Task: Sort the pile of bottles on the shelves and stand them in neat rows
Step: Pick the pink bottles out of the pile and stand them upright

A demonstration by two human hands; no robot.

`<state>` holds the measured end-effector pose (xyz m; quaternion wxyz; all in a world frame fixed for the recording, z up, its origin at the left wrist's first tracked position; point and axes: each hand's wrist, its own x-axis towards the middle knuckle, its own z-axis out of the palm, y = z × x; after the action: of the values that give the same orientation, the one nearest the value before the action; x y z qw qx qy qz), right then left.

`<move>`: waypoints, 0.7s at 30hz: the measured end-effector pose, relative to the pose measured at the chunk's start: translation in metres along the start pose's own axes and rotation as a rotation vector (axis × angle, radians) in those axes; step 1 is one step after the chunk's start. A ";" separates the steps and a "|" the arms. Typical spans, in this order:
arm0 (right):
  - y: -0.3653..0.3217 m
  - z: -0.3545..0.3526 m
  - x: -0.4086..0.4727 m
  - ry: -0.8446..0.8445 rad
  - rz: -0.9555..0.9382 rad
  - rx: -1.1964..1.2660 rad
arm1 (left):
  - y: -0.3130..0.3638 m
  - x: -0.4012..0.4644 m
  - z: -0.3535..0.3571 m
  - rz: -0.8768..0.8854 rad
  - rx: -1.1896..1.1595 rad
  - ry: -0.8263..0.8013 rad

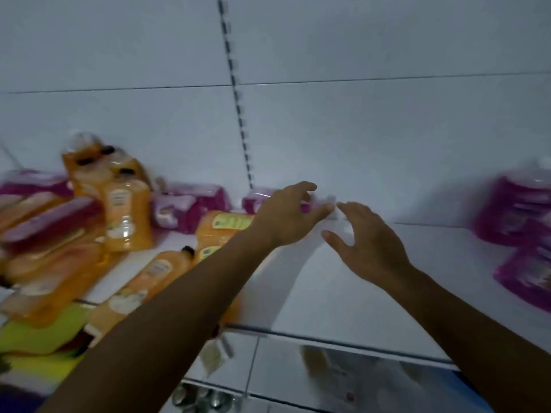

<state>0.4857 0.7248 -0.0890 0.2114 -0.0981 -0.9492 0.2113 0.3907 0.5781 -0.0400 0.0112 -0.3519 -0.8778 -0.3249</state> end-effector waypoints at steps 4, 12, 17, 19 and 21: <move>-0.083 0.037 0.037 -0.026 -0.129 0.022 | -0.069 -0.033 -0.075 -0.074 0.044 0.150; -0.228 0.124 0.083 -0.079 -0.162 0.110 | -0.207 -0.083 -0.192 -0.159 0.082 0.273; -0.281 0.166 0.109 -0.138 -0.069 0.140 | -0.281 -0.096 -0.236 -0.235 0.069 0.284; -0.292 0.177 0.118 -0.139 -0.038 0.165 | -0.300 -0.098 -0.246 -0.250 0.033 0.307; -0.299 0.184 0.126 -0.143 -0.024 0.175 | -0.313 -0.095 -0.253 -0.247 0.024 0.330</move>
<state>0.2632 0.4270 -0.0629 0.1536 -0.0526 -0.9409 0.2971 0.2132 0.2040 -0.0401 0.1192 -0.1833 -0.9044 -0.3665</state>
